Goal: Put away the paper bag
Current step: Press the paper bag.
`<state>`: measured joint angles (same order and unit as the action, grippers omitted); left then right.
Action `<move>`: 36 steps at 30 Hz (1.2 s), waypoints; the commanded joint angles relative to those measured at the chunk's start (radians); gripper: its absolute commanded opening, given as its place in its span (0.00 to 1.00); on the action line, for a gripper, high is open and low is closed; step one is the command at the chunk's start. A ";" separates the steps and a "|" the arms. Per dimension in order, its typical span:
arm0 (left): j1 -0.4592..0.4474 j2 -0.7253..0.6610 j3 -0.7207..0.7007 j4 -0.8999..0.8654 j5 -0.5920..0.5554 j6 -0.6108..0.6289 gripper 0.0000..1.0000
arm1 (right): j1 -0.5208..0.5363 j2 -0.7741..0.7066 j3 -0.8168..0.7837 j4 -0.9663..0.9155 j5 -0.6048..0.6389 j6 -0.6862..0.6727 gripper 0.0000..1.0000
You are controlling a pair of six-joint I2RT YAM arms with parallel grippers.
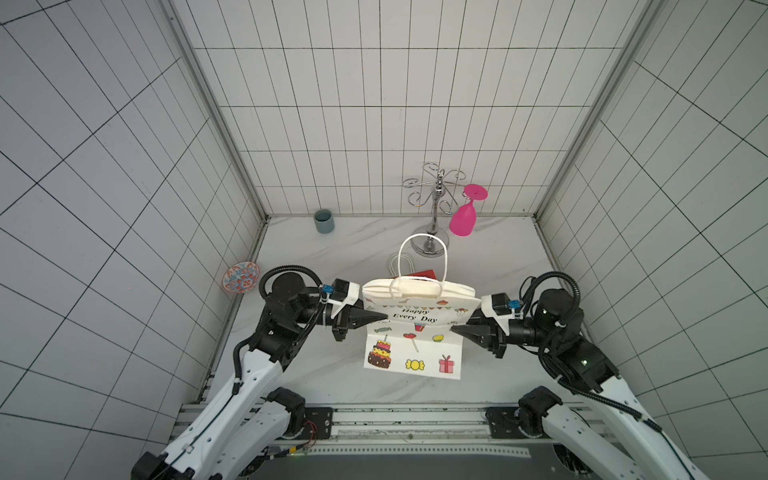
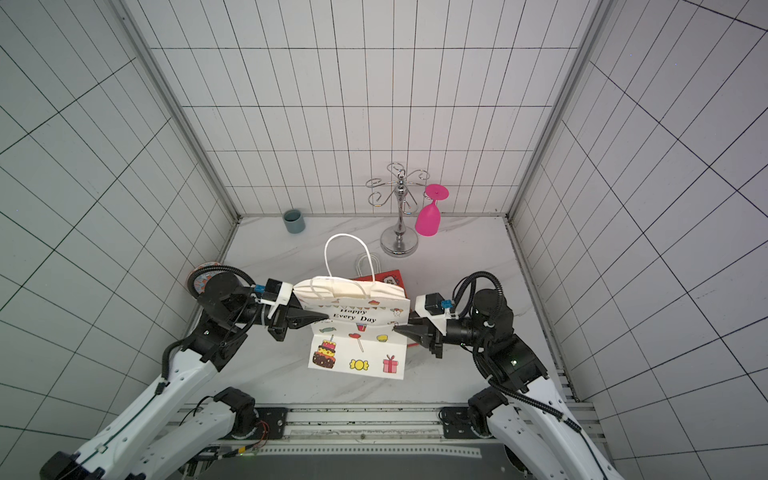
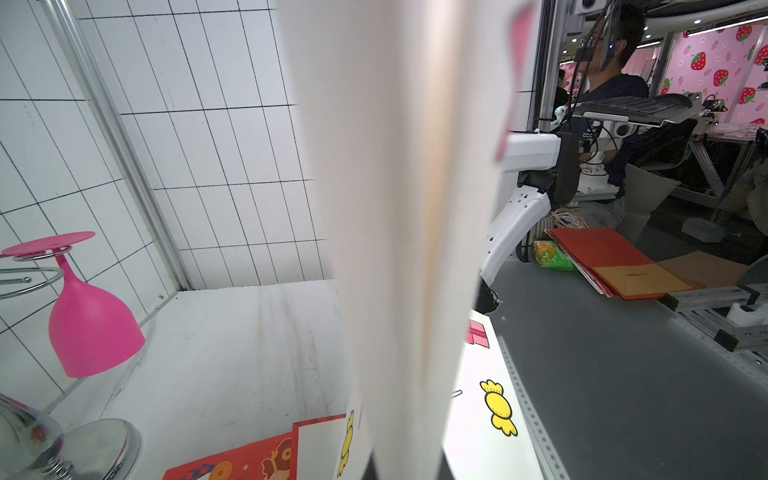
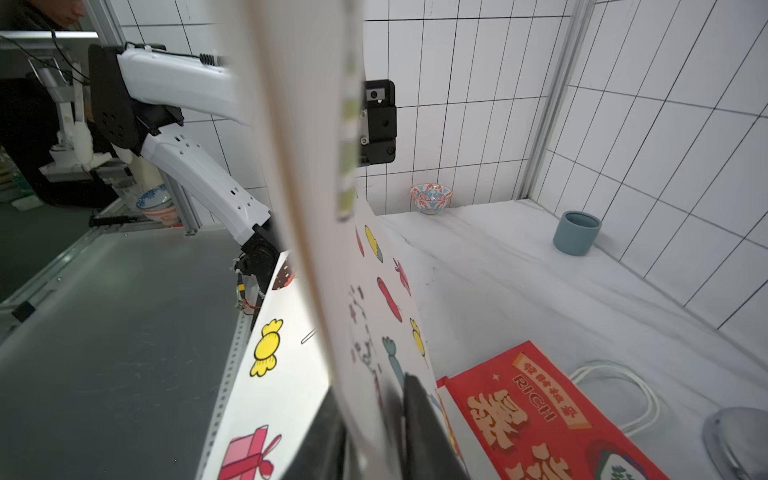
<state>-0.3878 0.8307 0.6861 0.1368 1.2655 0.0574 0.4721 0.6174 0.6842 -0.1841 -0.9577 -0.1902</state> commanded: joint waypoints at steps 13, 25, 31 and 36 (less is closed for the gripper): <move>0.005 -0.012 0.078 0.025 0.037 -0.041 0.00 | 0.017 -0.016 -0.070 0.044 -0.034 0.023 0.38; 0.015 -0.007 0.098 0.004 -0.003 -0.034 0.00 | 0.022 -0.160 -0.080 0.026 0.154 0.035 0.53; 0.034 -0.012 0.097 0.054 -0.080 -0.103 0.00 | 0.022 -0.280 -0.104 -0.050 0.649 0.039 0.65; 0.050 -0.027 0.076 0.218 -0.143 -0.266 0.00 | 0.023 -0.237 -0.166 -0.031 0.704 0.086 0.65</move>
<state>-0.3473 0.8242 0.7609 0.2310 1.1835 -0.0837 0.4911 0.3481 0.5774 -0.1940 -0.3668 -0.1345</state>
